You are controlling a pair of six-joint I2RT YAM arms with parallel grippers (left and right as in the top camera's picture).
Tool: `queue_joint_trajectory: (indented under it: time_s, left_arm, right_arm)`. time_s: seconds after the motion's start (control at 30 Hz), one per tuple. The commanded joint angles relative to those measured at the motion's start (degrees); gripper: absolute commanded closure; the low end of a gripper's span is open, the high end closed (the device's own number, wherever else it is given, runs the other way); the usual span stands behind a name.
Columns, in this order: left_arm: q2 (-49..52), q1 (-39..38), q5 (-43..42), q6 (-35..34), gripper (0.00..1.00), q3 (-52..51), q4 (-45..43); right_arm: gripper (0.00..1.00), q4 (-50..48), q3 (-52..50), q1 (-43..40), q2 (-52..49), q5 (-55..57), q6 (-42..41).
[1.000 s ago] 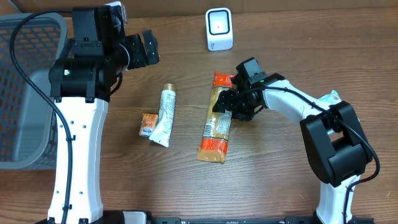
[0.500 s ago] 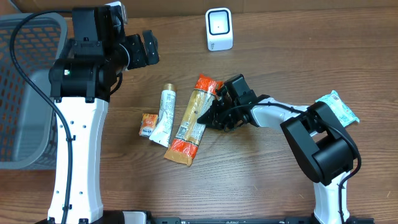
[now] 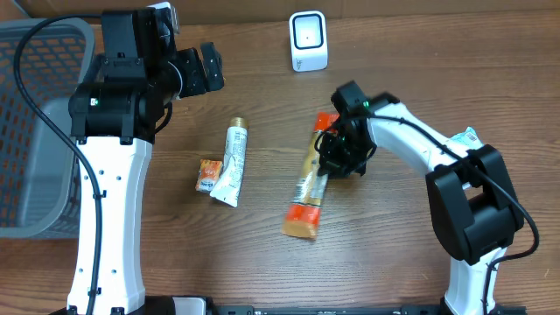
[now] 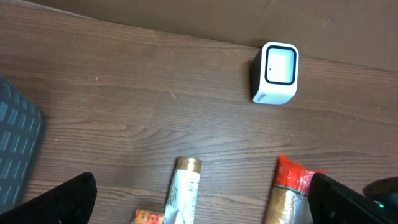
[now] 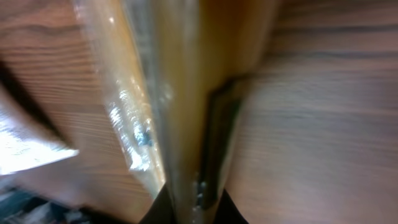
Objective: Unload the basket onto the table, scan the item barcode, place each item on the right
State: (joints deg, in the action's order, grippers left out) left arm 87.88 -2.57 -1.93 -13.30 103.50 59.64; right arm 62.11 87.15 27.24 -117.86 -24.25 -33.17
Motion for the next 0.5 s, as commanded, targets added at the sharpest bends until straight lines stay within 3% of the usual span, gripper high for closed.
queue_joint_trajectory:
  time_s: [0.0,0.1,0.27,0.3,0.33,0.4,0.43,0.47]
  left_arm:
    - [0.1,0.3,-0.4,0.9,0.0,0.2,0.0]
    - [0.1,0.3,-0.4,0.9,0.0,0.2,0.0]
    - [0.1,0.3,-0.4,0.9,0.0,0.2,0.0]
    - [0.1,0.3,-0.4,0.9,0.0,0.2,0.0]
    - [0.1,0.3,-0.4,0.9,0.0,0.2,0.0]
    - [0.1,0.3,-0.4,0.9,0.0,0.2,0.0]
    - [0.1,0.3,-0.4,0.9,0.0,0.2,0.0]
    - [0.1,0.3,-0.4,0.9,0.0,0.2,0.0]
  right_arm:
    - [0.96,6.4,8.3,3.2,2.7,17.3,6.7]
    - [0.96,7.1,8.4,5.9,2.5,22.4,8.5]
    - [0.96,3.7,7.6,10.2,-2.1,20.8,13.0]
    - [0.87,2.7,7.6,10.8,-3.1,19.8,13.5]
    - [0.66,1.8,7.6,11.3,-3.9,19.0,13.8]
    - [0.42,-0.1,7.6,11.9,-5.6,18.1,13.7]
    - [0.32,-1.1,7.6,12.0,-6.7,17.5,13.7]
    - [0.3,-2.0,7.6,12.0,-7.8,16.6,13.8]
